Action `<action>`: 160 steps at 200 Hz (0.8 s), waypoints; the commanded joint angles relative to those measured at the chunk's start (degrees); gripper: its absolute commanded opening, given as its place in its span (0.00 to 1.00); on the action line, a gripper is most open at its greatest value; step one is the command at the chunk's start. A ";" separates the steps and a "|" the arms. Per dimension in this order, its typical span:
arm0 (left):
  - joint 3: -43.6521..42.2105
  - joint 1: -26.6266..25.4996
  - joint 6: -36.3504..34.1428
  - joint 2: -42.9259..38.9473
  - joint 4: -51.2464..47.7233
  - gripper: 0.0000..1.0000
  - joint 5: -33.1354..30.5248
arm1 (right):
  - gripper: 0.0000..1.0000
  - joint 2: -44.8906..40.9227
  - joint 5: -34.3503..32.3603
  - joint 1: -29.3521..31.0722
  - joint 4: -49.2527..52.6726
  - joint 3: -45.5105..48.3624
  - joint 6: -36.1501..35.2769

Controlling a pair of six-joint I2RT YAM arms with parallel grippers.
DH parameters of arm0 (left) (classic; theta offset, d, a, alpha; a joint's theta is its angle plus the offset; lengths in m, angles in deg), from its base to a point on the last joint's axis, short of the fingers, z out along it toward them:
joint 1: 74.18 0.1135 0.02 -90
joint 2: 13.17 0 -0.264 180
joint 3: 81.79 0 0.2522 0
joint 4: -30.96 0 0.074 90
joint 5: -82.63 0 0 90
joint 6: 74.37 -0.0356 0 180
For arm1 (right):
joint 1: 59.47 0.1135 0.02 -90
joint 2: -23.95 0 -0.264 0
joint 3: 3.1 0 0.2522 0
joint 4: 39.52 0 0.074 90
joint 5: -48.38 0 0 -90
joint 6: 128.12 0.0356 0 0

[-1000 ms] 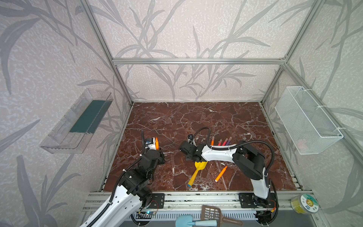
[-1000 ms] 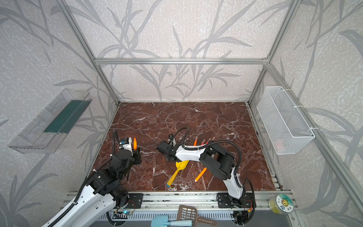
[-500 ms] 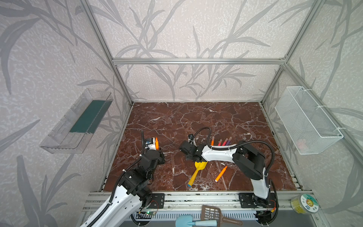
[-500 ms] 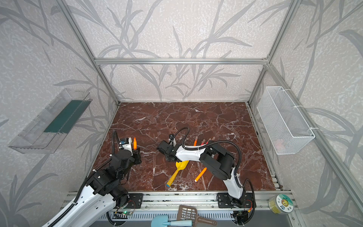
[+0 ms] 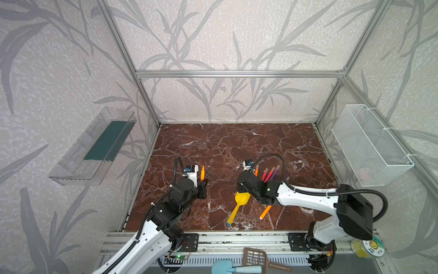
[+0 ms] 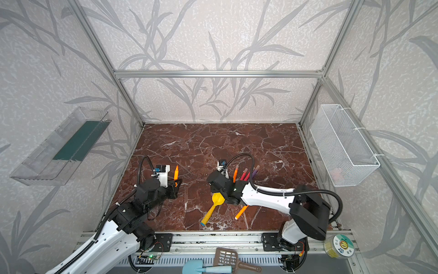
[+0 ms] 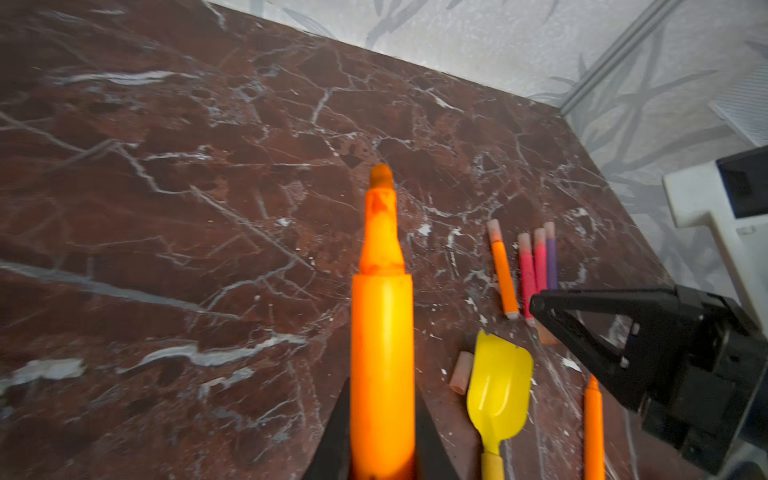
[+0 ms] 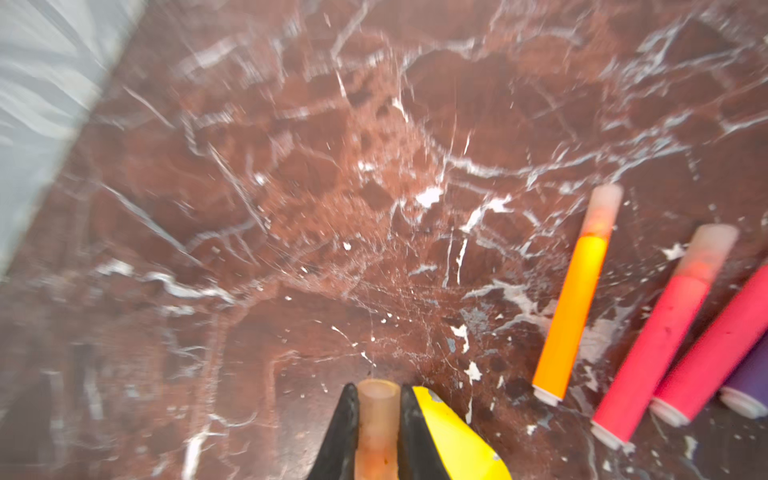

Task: Insert the pens into the pen caps
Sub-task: 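Close the right gripper on the pale pink cap and lift it, then carry the cap toward the orange marker tip held by the left gripper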

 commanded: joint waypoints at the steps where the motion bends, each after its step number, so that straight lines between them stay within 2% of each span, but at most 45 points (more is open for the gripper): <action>1: -2.76 -3.37 2.31 1.66 9.39 0.00 7.56 | 0.08 -5.51 -2.74 -0.80 -4.92 5.86 1.29; 30: -3.22 -13.89 1.61 5.64 13.79 0.00 -1.39 | 0.04 -11.91 -2.46 -4.01 -6.84 11.22 2.42; 63: -3.63 -23.08 2.71 16.37 26.14 0.00 -3.73 | 0.03 -18.77 -1.97 -6.47 -10.57 18.05 4.30; 86: -0.14 -28.40 2.41 25.83 30.57 0.00 -5.35 | 0.03 -23.76 -1.96 -8.26 -12.58 22.82 5.72; 122: 3.01 -32.93 2.01 38.22 39.59 0.00 -5.92 | 0.03 -32.10 0.72 -12.48 -14.52 29.42 7.41; 160: 6.17 -36.41 1.76 46.66 44.31 0.00 -6.16 | 0.03 -41.74 2.22 -16.21 -13.86 34.55 8.02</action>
